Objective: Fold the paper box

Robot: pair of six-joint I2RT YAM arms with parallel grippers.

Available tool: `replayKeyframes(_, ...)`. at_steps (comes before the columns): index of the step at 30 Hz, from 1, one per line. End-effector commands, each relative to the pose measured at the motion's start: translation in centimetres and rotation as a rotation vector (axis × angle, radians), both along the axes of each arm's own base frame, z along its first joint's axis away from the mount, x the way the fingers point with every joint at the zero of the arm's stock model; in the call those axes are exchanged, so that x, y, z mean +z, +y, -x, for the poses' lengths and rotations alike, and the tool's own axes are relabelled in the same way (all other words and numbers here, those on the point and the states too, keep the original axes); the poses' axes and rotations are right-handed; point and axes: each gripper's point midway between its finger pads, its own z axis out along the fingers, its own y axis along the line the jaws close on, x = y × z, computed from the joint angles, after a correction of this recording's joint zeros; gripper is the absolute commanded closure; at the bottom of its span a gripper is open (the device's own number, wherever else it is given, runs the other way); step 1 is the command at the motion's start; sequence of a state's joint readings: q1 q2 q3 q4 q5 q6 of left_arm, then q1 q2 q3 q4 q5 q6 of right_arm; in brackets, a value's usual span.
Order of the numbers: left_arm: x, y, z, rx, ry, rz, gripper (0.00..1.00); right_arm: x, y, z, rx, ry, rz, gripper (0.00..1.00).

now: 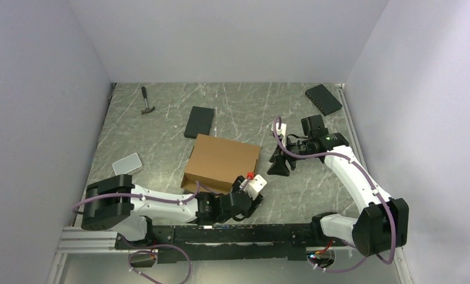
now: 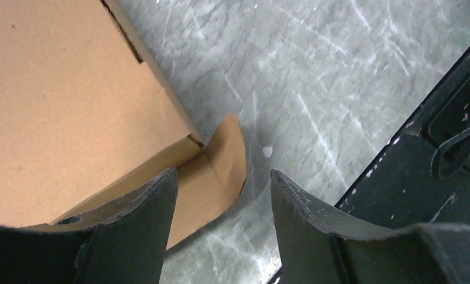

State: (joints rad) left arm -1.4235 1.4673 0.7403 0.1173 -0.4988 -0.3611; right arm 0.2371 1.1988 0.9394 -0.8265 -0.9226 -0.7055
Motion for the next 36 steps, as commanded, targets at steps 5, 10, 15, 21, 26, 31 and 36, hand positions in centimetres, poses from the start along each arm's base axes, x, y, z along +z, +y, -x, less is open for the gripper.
replayKeyframes(5, 1.4, -2.9, -0.1, 0.075, -0.066, 0.049, 0.39, 0.8, 0.2, -1.3, -0.020, -0.037, -0.012, 0.40)
replayKeyframes(10, 2.0, -1.9, 0.6, 0.117, 0.019, 0.167, 0.44, 0.0, -0.2, -3.1, -0.129, -0.031, 0.017, 0.41)
replayKeyframes(15, 3.2, 0.4, 1.0, 0.233, 0.277, 0.445, 0.46, -0.9, -0.2, -5.6, -0.254, 0.039, 0.018, 0.31)
replayKeyframes(21, 4.0, 4.2, -0.6, 0.467, 0.499, 0.690, 0.43, -2.5, 1.3, -9.0, -0.241, 0.244, -0.011, 0.26)
replayKeyframes(26, 3.3, 7.8, -2.1, 0.696, 0.531, 0.704, 0.41, -3.2, 1.9, -12.6, -0.291, 0.286, -0.007, 0.25)
replayKeyframes(31, 2.5, 9.3, -3.4, 0.801, 0.583, 0.762, 0.41, -5.0, 2.0, -15.3, -0.328, 0.312, 0.027, 0.25)
replayKeyframes(36, 2.8, 9.1, -5.1, 0.799, 0.613, 0.807, 0.41, -6.4, 2.7, -16.2, -0.308, 0.380, 0.020, 0.27)
